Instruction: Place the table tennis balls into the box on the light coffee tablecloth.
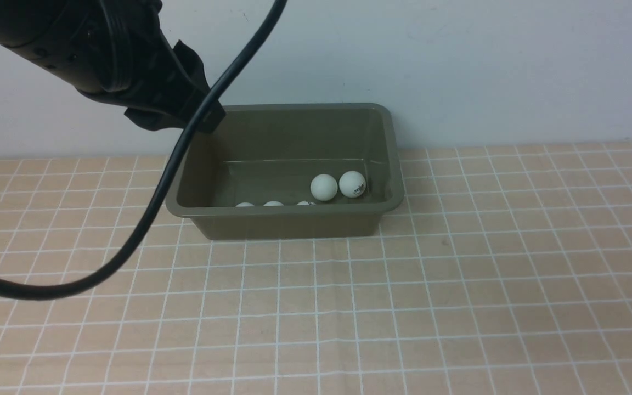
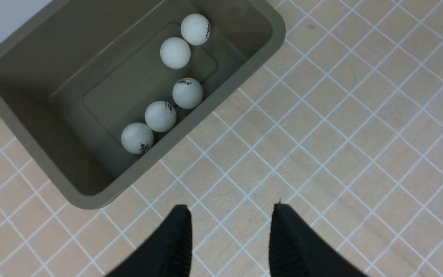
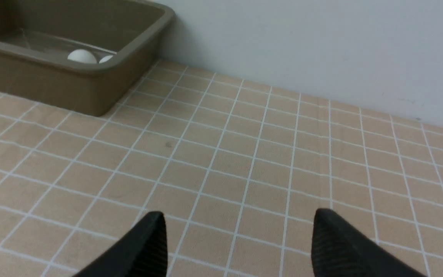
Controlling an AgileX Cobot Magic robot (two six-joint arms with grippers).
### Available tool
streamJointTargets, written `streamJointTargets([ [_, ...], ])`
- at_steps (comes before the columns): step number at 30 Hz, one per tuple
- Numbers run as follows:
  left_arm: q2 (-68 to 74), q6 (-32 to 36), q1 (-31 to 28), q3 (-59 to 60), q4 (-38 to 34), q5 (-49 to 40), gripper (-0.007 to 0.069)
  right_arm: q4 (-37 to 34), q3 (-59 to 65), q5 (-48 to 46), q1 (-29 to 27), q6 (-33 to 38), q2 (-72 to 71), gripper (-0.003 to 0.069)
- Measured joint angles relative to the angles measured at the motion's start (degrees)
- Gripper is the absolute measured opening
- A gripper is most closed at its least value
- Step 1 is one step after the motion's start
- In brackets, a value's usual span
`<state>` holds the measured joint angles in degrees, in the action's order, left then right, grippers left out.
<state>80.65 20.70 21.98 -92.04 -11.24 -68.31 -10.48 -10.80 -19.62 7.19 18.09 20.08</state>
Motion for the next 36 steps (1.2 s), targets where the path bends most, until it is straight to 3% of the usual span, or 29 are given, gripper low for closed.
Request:
streamJointTargets([
  [17,0.0,0.0,0.0,0.0,-0.6,2.8,0.0224,0.0,0.0,-10.0,0.0,0.0,0.0,0.0463],
  [29,0.0,0.0,0.0,0.0,-12.7,3.1,0.0224,0.0,0.0,-13.1,0.0,0.0,0.0,0.0463],
  [36,0.0,0.0,0.0,0.0,-13.7,3.1,0.0224,0.1,0.0,-13.1,0.0,0.0,0.0,0.0463],
])
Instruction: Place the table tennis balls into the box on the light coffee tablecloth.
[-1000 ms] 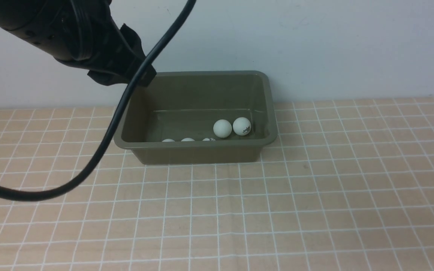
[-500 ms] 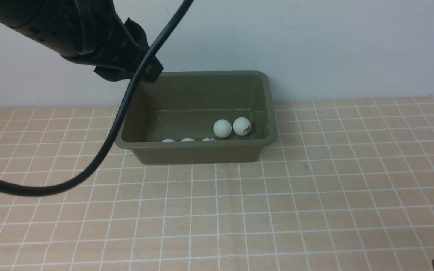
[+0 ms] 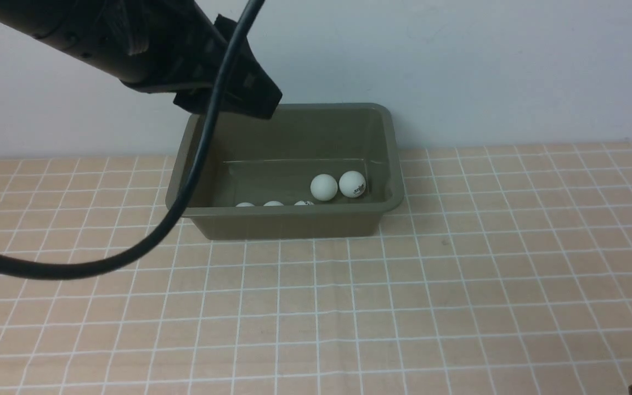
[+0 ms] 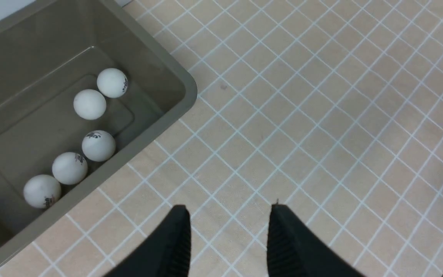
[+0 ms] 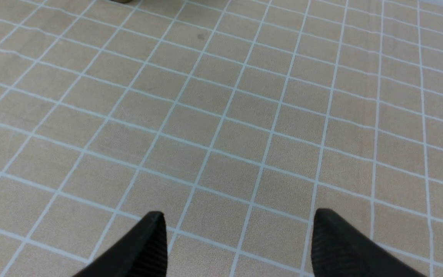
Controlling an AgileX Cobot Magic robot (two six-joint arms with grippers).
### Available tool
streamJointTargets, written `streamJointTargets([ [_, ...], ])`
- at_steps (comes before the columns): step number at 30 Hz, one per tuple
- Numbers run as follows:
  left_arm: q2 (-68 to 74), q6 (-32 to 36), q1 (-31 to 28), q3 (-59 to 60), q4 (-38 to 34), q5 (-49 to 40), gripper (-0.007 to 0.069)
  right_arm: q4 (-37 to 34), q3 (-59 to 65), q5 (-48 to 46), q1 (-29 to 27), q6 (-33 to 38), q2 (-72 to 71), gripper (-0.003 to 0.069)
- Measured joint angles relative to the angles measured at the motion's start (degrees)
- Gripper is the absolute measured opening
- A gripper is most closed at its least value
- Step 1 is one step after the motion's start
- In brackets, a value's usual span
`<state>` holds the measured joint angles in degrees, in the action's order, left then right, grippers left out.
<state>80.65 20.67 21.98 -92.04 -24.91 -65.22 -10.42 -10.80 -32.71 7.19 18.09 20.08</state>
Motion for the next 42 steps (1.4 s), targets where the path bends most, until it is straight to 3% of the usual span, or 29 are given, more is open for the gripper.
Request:
streamJointTargets([
  [6,0.0,0.0,0.0,0.0,0.4,0.1,0.0224,0.0,0.0,0.0,0.0,0.0,0.0,0.0463],
  [15,-5.2,0.0,-0.9,5.9,9.4,5.9,0.0224,0.0,0.0,0.0,0.0,0.0,0.0,0.0463],
  [21,-11.3,0.4,-9.8,14.9,8.4,11.3,0.0224,0.0,0.0,0.0,0.0,0.0,0.0,0.0463],
  [22,-13.2,0.7,-14.7,19.2,6.8,13.0,0.0224,0.0,0.0,0.0,0.0,0.0,0.0,0.0463],
  [24,-15.0,1.8,-18.6,23.5,5.0,14.3,0.0224,0.0,0.0,0.0,0.0,0.0,0.0,0.0463],
  [26,-18.2,3.9,-25.0,29.8,2.4,16.5,0.0224,0.0,0.0,0.0,0.0,0.0,0.0,0.0463],
  [31,-28.6,10.3,-33.3,44.9,-1.3,24.3,0.0224,0.0,0.0,0.0,0.0,0.0,0.0,0.0463],
  [42,-54.8,13.0,-34.0,69.6,-3.5,36.3,0.0224,0.0,0.0,-0.1,0.0,0.0,0.0,0.0463],
])
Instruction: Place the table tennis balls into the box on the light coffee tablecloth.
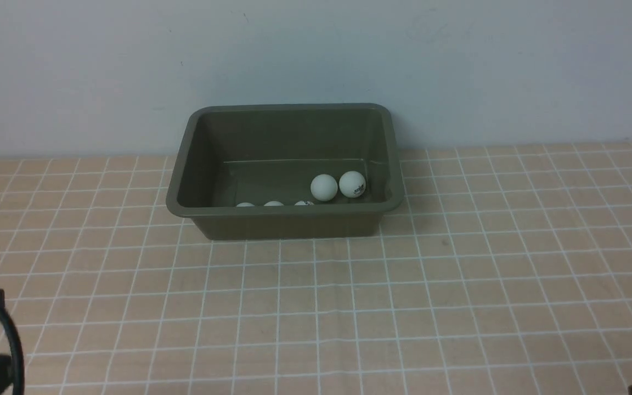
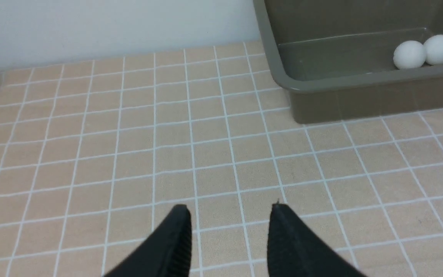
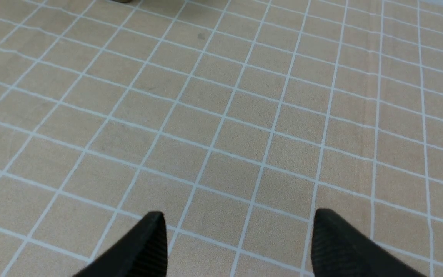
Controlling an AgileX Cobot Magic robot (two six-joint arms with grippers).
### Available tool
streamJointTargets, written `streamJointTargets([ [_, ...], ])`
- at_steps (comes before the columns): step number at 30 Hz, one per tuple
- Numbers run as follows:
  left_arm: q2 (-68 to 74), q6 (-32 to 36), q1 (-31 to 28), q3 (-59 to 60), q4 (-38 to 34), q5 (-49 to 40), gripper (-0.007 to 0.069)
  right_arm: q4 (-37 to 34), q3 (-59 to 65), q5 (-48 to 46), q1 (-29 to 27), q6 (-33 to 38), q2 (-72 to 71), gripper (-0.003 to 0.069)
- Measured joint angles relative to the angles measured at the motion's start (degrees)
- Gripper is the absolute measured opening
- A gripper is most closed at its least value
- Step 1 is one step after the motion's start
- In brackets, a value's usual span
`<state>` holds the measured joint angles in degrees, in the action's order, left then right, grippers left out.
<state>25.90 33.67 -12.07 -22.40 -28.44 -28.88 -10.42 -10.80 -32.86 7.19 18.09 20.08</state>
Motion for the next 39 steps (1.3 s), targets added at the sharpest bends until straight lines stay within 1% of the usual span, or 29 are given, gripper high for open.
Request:
streamJointTargets([
  [4,-9.5,1.8,3.0,5.2,0.0,2.7,0.0224,0.0,0.0,0.0,0.0,0.0,0.0,0.0463],
  [9,-16.7,2.1,5.6,9.5,0.0,5.0,0.0224,0.0,0.0,0.0,0.0,0.0,0.0,0.0463],
  [15,-25.7,2.0,6.3,14.7,0.2,5.7,0.0224,0.0,0.0,0.0,0.0,-0.1,0.0,0.0463],
  [25,-26.6,1.5,6.8,15.6,0.4,5.7,0.0224,0.0,0.0,-0.1,0.0,-0.2,0.0,0.0463],
  [30,-26.6,1.6,6.8,16.7,2.8,6.2,0.0224,0.0,0.0,-0.1,0.0,-0.2,0.0,0.0463],
  [34,-26.6,1.1,6.8,19.2,3.2,7.2,0.0224,0.0,0.0,-0.2,0.0,-0.2,0.0,0.0463],
  [36,-26.6,-0.4,6.8,21.6,3.8,7.4,0.0224,0.0,0.0,-0.2,0.0,-0.2,0.0,0.0463],
  [39,-26.6,-5.4,6.8,23.9,7.5,7.4,0.0224,0.0,0.0,-0.2,0.0,-0.2,0.0,0.0463],
])
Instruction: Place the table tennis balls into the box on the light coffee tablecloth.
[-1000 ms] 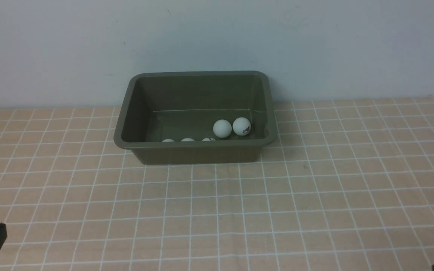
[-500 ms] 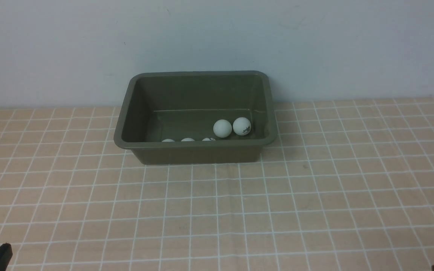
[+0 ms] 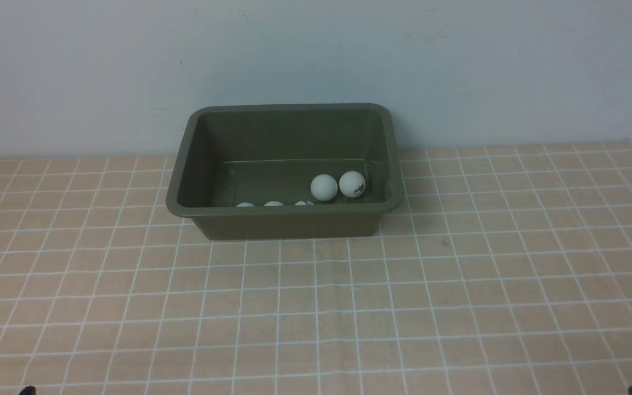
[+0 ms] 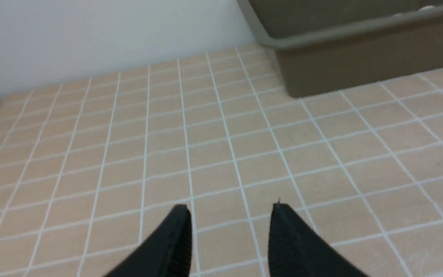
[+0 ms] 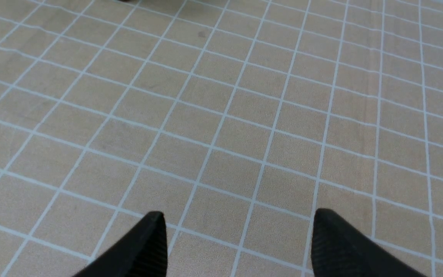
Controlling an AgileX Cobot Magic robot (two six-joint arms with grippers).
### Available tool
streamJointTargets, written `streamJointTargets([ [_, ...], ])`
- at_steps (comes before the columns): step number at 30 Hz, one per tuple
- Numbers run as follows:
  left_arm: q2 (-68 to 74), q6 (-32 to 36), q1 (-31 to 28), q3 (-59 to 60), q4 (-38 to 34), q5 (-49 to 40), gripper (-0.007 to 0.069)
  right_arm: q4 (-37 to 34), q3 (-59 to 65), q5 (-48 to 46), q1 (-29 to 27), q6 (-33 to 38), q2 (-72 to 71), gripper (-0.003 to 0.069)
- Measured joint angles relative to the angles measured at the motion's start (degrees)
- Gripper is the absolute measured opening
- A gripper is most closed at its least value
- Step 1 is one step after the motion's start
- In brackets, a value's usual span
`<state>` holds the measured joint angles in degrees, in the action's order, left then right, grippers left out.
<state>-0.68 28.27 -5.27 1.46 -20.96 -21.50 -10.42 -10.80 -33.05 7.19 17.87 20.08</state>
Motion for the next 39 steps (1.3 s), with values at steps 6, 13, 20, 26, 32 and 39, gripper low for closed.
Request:
streamJointTargets([
  [6,0.0,-15.9,0.0,0.1,14.9,-0.4,0.0224,0.0,0.0,0.0,0.0,0.0,0.0,0.0463],
  [13,0.0,-26.4,0.0,0.1,24.3,-0.5,0.0224,0.0,0.0,0.0,0.0,0.0,0.0,0.0463],
  [20,0.0,-25.1,0.0,0.1,22.9,-0.6,0.0224,0.0,0.0,0.0,0.0,0.0,0.0,0.0463],
  [26,0.0,-24.0,0.0,0.1,22.3,-0.6,0.0224,0.0,0.0,0.0,0.0,0.0,0.0,0.0463],
  [32,0.0,-24.0,0.0,0.1,22.3,-0.6,0.0224,0.0,0.0,0.0,0.0,0.0,0.0,0.0463],
  [39,0.0,-24.0,0.0,0.1,22.3,-0.6,0.0224,0.0,0.0,0.0,0.0,0.0,0.0,0.0463],
])
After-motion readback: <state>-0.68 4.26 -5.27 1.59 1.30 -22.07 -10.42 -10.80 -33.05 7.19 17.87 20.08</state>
